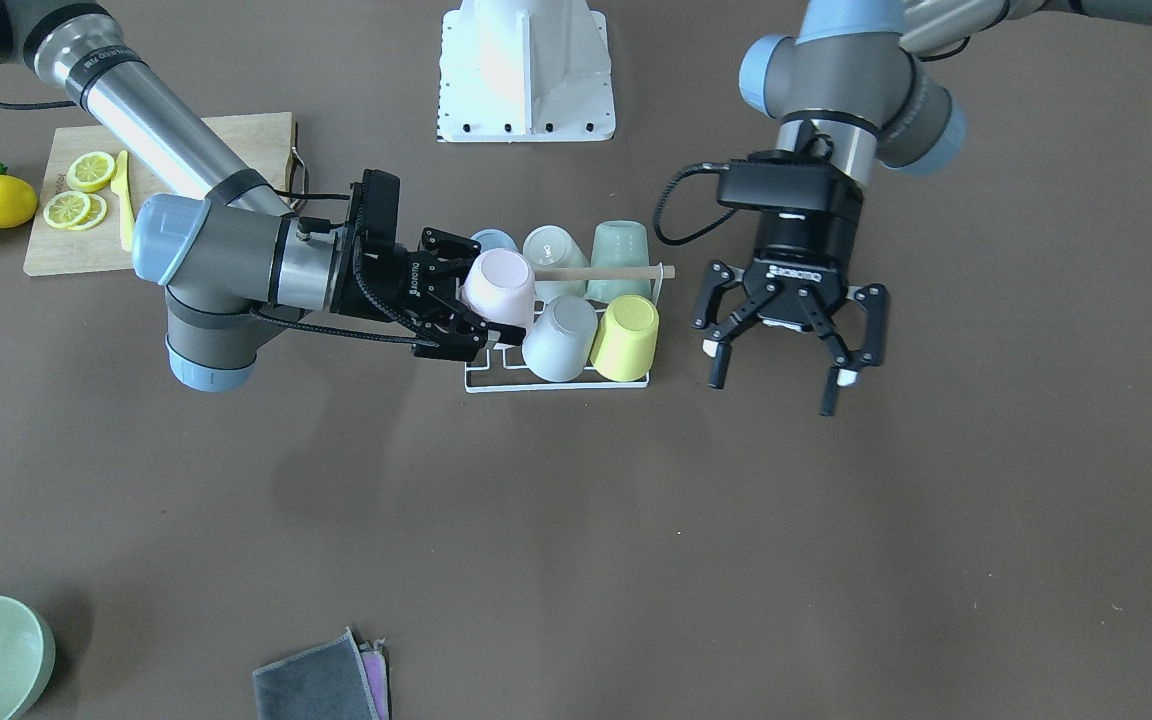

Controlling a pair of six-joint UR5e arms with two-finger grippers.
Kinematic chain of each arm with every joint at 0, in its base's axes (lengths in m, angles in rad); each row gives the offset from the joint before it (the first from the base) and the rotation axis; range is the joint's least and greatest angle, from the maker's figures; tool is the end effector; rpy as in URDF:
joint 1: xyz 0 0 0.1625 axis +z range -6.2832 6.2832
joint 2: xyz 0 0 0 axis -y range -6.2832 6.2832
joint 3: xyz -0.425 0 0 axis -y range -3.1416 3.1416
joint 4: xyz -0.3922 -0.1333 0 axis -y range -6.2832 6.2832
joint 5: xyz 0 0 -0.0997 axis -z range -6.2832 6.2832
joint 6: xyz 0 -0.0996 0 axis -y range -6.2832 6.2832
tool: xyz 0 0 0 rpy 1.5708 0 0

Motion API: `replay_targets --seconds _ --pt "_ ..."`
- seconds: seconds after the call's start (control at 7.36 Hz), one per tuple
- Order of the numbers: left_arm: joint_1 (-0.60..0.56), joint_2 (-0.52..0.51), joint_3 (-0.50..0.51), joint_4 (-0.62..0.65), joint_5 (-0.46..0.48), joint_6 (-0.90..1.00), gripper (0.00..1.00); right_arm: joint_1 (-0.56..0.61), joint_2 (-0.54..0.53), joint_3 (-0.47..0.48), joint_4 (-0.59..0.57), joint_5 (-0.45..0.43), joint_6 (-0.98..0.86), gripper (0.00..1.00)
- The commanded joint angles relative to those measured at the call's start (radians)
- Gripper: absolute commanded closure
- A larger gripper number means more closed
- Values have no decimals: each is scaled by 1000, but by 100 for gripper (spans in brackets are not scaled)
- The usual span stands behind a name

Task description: Place cup on cup holder

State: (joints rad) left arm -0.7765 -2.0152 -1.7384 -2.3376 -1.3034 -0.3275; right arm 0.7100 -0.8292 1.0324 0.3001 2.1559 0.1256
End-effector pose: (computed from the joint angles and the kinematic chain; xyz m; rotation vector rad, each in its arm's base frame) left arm 0.3283 -0.5463 0.2414 1.2796 0.5397 0.2052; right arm -0.4767 -0.5130 0.2694 1.6884 -1.3358 -1.0459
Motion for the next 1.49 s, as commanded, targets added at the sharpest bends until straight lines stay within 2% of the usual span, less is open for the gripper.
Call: replay_targets --seconds 0.0,0.14,0.27,0.54,0.68,0.82,0.95,1.09,1.36 --pt "-211 87 31 50 -271 -10 2 0 1 0 -1 2 0 100" --pt "-277 72 28 198 -334 -1 2 0 1 -3 -1 1 2 100" --pt "-291 28 33 334 -362 1 2 0 1 -6 -1 1 3 91" --pt "-291 30 65 397 -397 -10 2 0 1 -6 -1 1 3 65" --pt "-319 35 110 417 -477 -12 2 0 1 -6 -1 -1 2 49" --pt "-357 33 182 443 -537 -4 2 0 2 -6 -1 -1 3 43" --pt "-372 26 235 443 -580 -2 2 0 4 -6 -1 -1 3 41" --pt "-372 26 264 448 -583 -4 2 0 4 -8 -2 -1 28 0" --pt "-372 10 327 451 -585 -10 2 0 5 -8 -1 1 75 0"
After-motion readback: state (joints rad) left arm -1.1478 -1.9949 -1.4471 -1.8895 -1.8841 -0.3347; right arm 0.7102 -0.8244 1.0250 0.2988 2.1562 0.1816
